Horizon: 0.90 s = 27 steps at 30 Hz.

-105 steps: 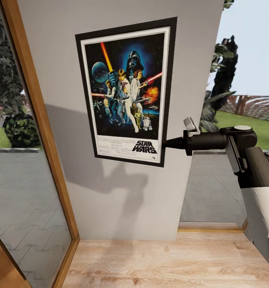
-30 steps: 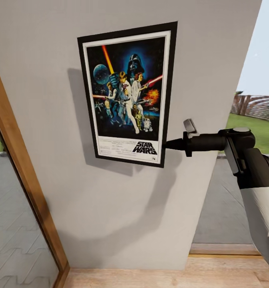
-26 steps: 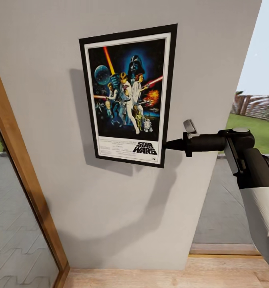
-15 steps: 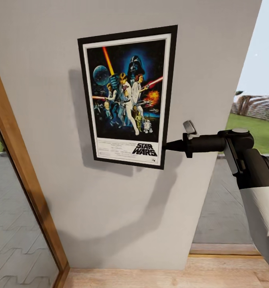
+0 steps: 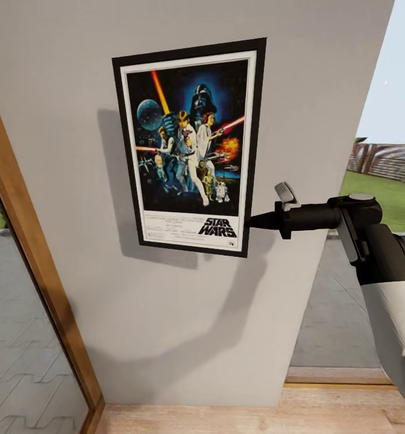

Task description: Pick up the poster from the kitchen countertop and hang it on one of the wall nails in the kitchen.

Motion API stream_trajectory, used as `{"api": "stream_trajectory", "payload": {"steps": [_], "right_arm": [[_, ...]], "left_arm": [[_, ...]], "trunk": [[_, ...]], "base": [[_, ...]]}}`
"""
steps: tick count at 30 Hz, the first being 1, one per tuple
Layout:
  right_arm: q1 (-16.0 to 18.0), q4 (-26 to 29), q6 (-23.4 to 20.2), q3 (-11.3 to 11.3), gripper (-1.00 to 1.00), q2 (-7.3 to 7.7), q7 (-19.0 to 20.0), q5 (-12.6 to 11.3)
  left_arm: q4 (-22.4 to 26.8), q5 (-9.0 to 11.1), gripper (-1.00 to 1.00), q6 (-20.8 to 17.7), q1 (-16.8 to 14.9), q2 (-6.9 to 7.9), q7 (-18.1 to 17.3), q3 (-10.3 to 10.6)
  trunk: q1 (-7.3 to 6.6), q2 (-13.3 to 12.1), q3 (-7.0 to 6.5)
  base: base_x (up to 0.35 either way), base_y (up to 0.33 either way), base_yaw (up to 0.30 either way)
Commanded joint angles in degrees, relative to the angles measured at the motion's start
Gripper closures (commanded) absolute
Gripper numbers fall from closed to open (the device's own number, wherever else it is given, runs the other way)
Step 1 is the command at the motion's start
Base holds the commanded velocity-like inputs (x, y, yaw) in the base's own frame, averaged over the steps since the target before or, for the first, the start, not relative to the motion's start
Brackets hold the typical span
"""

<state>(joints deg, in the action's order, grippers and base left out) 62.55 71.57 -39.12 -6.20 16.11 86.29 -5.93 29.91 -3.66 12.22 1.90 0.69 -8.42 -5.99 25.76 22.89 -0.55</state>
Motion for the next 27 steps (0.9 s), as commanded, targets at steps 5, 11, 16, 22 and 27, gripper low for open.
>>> {"api": "stream_trajectory", "payload": {"steps": [5,11,16,22,27], "right_arm": [[0.01,-0.03,-0.78,-0.12,1.00,0.06,0.10,-0.32],[0.01,-0.03,-0.78,-0.12,1.00,0.06,0.10,-0.31],[0.00,-0.03,-0.78,-0.12,1.00,0.06,0.10,-0.36],[0.03,-0.03,-0.75,-0.12,1.00,0.06,0.10,-0.32],[0.03,-0.03,-0.77,-0.09,1.00,0.06,0.10,-0.31]], "left_arm": [[0.06,-0.38,-1.00,0.09,0.02,-0.03,-0.46,-0.43],[0.06,-0.38,-1.00,0.09,0.03,-0.04,-0.46,-0.43],[0.06,-0.38,-1.00,0.09,0.01,-0.04,-0.46,-0.43],[0.06,-0.38,-1.00,0.09,0.02,-0.02,-0.46,-0.43],[0.06,-0.38,-1.00,0.09,0.03,-0.01,-0.46,-0.43]], "trunk": [[0.02,0.03,0.01],[0.02,0.03,0.01],[0.02,0.03,0.01],[0.02,0.03,0.01],[0.02,0.03,0.01]], "base": [[0.000,0.000,0.000],[0.000,0.000,0.000],[0.000,0.000,0.000],[0.133,0.049,0.000],[0.279,0.101,0.000]]}}
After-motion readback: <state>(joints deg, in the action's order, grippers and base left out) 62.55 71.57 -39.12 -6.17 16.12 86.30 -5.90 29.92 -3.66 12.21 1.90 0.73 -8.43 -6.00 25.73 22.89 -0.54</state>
